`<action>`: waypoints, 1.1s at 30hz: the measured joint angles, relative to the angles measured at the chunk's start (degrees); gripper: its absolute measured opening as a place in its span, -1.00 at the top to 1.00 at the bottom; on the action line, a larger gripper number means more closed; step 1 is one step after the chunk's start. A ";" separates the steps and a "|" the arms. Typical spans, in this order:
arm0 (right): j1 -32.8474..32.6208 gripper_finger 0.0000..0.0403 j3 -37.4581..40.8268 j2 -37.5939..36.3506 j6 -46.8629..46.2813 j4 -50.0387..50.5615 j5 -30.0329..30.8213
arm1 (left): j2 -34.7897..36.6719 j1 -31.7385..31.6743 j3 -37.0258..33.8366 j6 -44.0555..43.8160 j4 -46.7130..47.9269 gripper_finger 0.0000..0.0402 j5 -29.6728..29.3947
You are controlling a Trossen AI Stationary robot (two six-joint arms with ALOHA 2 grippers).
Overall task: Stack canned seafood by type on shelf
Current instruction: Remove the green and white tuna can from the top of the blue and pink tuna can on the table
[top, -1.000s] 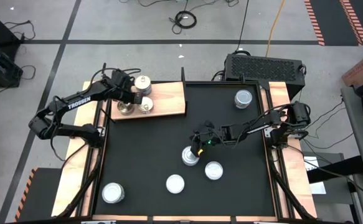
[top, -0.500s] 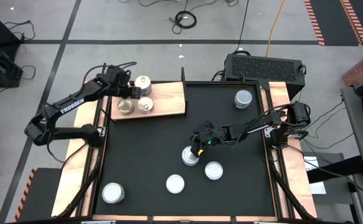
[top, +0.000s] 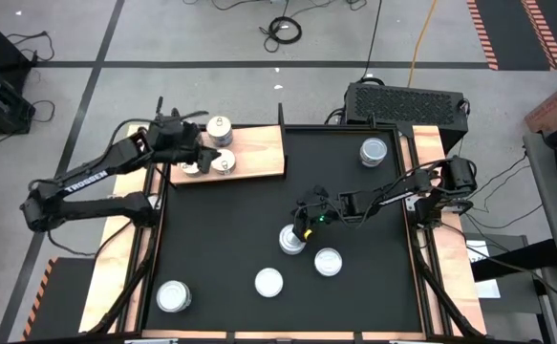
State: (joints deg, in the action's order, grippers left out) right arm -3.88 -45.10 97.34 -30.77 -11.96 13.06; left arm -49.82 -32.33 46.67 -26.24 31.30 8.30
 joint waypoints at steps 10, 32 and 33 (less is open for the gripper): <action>-3.52 1.00 0.00 -7.48 1.53 2.60 0.28 | -2.62 20.99 -3.02 -1.58 -6.70 0.35 -3.99; -6.73 1.00 0.00 -29.14 -27.98 50.78 27.80 | -25.20 48.48 -6.75 12.15 -29.42 0.35 -11.64; -4.21 1.00 -0.01 -29.89 -28.03 52.64 27.24 | -25.97 48.42 -6.77 12.41 -30.52 0.35 -11.65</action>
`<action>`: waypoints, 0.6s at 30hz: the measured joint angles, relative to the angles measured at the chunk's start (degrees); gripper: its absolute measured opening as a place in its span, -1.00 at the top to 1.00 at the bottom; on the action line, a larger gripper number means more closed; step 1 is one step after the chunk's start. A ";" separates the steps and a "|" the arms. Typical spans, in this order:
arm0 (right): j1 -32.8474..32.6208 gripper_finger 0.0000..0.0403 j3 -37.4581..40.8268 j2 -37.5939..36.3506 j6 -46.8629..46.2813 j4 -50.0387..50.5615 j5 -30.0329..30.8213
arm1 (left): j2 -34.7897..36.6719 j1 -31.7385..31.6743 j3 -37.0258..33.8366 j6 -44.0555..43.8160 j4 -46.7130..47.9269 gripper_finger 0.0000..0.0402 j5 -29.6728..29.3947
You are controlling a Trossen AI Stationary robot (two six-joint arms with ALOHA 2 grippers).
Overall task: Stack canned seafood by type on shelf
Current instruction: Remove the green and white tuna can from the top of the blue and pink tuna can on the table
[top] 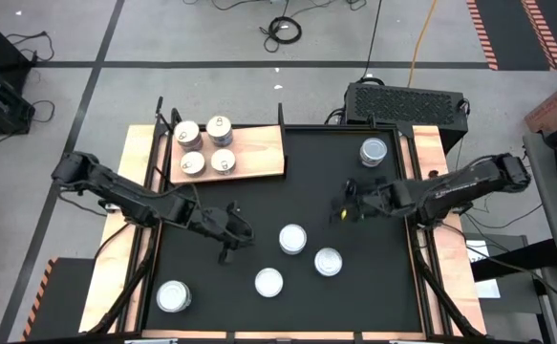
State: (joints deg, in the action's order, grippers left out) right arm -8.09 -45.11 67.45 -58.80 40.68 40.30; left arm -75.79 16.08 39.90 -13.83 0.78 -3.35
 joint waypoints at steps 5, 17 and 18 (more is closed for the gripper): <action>14.98 1.00 0.01 -2.23 5.32 5.49 -4.26 | -2.47 0.02 -0.02 4.94 -8.52 0.35 -0.02; 45.91 0.92 -0.01 -1.91 17.60 -0.59 -20.94 | -2.71 -3.18 0.00 18.28 -19.85 0.35 1.51; 47.86 0.87 -0.01 -1.66 18.24 -0.67 -21.54 | -2.38 -4.29 0.00 18.66 -19.15 0.35 1.55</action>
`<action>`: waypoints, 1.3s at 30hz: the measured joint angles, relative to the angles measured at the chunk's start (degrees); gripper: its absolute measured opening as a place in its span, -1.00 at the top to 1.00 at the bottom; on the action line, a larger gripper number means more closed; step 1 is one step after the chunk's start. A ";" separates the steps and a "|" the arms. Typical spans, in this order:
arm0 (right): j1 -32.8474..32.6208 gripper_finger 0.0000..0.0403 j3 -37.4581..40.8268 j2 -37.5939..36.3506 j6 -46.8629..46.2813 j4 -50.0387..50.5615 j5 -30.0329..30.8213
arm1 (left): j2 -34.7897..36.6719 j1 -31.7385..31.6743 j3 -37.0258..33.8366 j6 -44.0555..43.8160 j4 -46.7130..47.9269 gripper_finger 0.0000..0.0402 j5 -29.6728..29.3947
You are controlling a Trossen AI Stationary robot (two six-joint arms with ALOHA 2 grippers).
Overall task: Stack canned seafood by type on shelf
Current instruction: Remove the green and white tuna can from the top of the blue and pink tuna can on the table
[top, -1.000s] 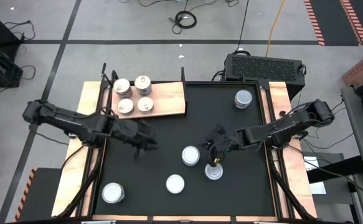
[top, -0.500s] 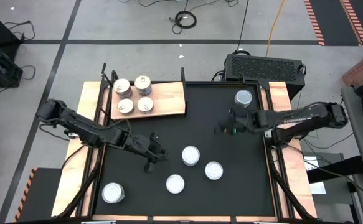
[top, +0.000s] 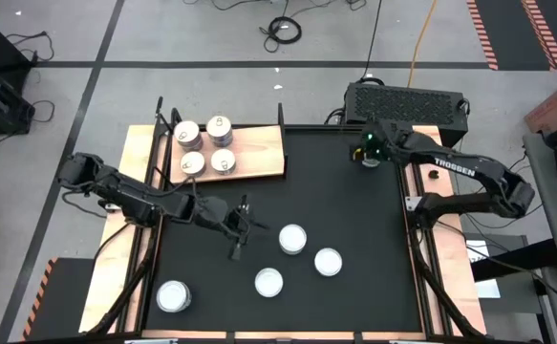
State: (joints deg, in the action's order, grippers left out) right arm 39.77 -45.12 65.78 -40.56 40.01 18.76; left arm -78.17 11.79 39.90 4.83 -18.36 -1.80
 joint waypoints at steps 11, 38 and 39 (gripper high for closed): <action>10.36 -0.03 0.00 0.62 6.56 -6.92 -10.29 | 1.37 -7.86 -0.06 -0.22 2.80 0.35 15.85; 15.84 -0.77 0.00 9.90 2.08 -5.55 -7.08 | 1.37 -16.31 -0.06 1.54 -0.01 0.35 25.47; 16.14 -0.76 -0.06 10.34 1.65 -5.49 -7.79 | 1.37 -16.31 -0.06 1.49 0.09 0.35 25.89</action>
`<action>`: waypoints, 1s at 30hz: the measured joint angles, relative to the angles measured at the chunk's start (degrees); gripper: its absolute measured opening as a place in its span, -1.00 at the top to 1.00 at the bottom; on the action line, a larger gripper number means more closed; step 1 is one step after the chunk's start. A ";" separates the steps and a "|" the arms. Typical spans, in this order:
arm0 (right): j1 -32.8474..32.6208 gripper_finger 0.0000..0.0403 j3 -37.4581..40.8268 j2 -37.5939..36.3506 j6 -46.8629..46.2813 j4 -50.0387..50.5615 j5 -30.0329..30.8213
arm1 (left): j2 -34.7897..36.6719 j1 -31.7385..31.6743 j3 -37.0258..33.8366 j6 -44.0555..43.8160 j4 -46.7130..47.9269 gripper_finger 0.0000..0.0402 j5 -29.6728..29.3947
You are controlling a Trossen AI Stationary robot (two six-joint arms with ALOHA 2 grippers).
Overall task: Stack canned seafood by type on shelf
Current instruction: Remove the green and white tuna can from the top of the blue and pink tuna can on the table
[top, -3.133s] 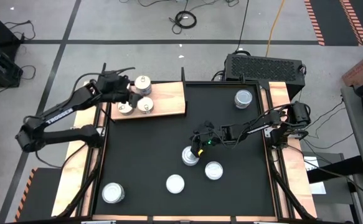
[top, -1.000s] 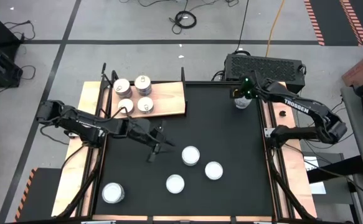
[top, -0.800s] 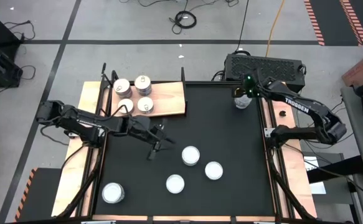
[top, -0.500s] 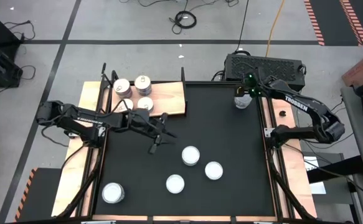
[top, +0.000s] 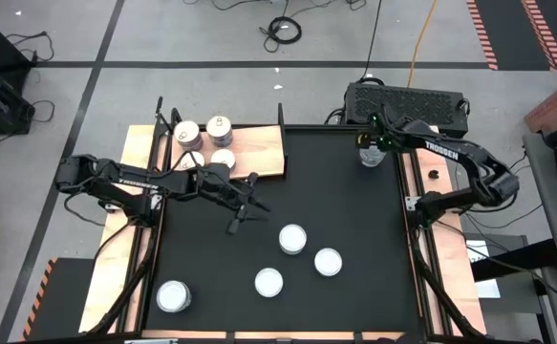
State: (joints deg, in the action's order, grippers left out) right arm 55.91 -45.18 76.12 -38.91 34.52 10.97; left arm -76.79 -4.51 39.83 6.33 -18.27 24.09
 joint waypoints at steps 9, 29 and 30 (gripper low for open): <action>-1.94 -0.66 -0.17 1.60 -2.46 -1.27 -4.69 | -0.02 0.04 0.02 -1.52 2.31 0.35 0.19; -13.23 -0.51 0.21 -0.84 -5.09 -8.78 -11.79 | -0.02 0.42 0.02 -1.28 2.01 0.35 0.19; -13.66 -0.51 0.19 -0.84 -5.34 -9.00 -12.19 | -0.03 0.42 0.02 -1.27 1.95 0.35 0.19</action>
State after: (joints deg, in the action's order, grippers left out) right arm 42.25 -44.99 75.29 -44.24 25.53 -1.21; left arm -76.82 -4.10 39.86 5.06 -16.32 24.27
